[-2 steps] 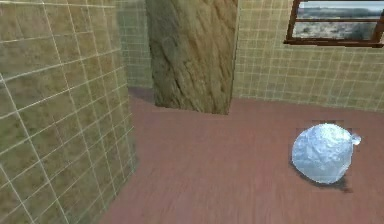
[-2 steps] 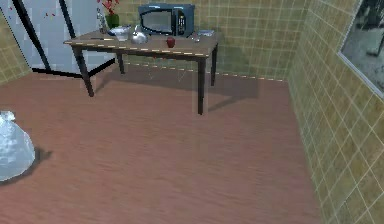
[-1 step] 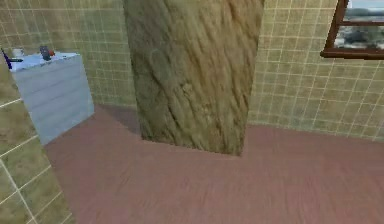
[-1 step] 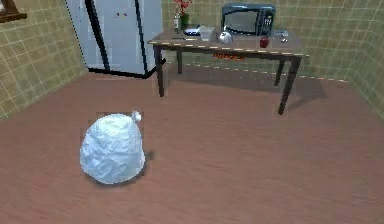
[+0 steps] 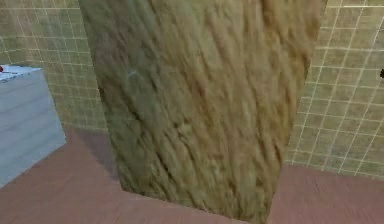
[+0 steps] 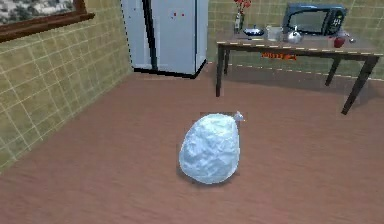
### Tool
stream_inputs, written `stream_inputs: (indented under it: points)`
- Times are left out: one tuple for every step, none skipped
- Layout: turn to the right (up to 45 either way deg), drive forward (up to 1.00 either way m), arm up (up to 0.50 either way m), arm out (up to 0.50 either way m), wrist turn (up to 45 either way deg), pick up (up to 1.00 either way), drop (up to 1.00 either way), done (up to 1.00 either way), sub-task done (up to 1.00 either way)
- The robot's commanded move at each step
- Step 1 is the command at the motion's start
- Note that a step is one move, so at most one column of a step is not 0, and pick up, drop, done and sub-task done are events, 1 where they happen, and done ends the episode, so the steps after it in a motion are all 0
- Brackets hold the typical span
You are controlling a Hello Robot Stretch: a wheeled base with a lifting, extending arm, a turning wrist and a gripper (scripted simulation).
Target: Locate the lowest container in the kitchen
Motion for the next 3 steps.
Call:
stream_inputs:
  points:
    - [-24.0,0.00,0.00,0.00,0.0,0.00,0.00,0.00,0.00]
    - [0.0,0.45,0.00,0.00,0.0,0.00,0.00,0.00,0.00]
    - [-45.0,0.00,0.00,0.00,0.0,0.00,0.00,0.00,0.00]
